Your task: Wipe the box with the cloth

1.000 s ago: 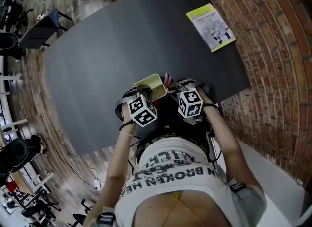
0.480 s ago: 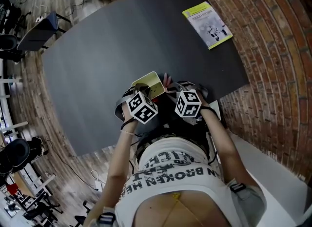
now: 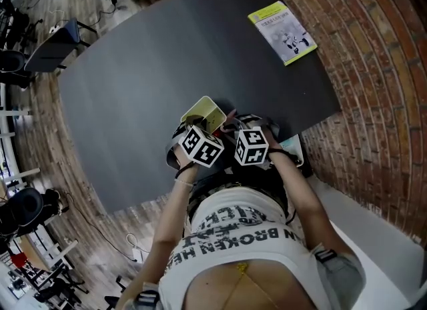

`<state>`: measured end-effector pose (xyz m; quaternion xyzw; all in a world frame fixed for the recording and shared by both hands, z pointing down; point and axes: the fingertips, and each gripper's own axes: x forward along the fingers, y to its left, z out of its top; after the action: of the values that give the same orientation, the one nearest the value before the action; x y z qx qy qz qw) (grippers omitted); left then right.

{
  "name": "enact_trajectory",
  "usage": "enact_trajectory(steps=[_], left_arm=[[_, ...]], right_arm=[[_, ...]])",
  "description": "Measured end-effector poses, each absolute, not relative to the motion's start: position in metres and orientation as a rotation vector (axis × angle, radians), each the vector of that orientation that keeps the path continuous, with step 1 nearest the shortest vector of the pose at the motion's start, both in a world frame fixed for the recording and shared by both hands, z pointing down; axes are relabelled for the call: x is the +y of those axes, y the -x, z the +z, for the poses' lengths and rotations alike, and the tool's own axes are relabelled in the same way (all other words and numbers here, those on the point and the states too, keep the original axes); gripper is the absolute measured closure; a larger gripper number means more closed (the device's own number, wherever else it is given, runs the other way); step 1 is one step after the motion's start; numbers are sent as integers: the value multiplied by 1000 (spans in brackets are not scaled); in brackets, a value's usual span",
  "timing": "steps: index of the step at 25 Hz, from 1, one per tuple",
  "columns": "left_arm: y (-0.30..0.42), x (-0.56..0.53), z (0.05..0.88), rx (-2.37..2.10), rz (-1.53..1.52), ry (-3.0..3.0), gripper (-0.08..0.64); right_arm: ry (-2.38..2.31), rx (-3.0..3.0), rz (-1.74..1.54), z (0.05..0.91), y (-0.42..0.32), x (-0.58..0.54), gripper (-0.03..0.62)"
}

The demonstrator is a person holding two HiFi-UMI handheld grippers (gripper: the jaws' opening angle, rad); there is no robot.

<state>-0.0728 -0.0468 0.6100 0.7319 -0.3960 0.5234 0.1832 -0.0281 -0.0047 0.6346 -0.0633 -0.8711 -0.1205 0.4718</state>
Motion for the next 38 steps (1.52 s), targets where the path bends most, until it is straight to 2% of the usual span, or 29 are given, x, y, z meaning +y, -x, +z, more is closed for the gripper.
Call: enact_trajectory(steps=[6, 8, 16, 18, 23, 25, 33, 38], left_arm=[[75, -46, 611, -1122, 1492, -2078, 532], [71, -41, 608, -1065, 1457, -2116, 503], [90, -36, 552, -992, 1345, -2350, 488], [97, -27, 547, -887, 1430, -2437, 482], [124, -8, 559, -577, 1958, -2568, 471], [127, -4, 565, -440, 2081, -2590, 471], [124, -6, 598, -97, 2454, -2575, 468], [121, -5, 601, -104, 2449, -2518, 477]], right_arm=[[165, -2118, -322, 635, 30, -5, 575], [154, -2121, -314, 632, 28, -6, 575], [-4, -2222, -191, 608, 13, -22, 575], [-46, -2239, -159, 603, 12, -24, 575], [-122, -2256, -124, 594, 11, -29, 575], [-144, -2249, -121, 593, 10, -31, 575], [-262, -2246, -98, 582, -2, -42, 574], [-291, -2233, -91, 584, -11, -43, 575]])
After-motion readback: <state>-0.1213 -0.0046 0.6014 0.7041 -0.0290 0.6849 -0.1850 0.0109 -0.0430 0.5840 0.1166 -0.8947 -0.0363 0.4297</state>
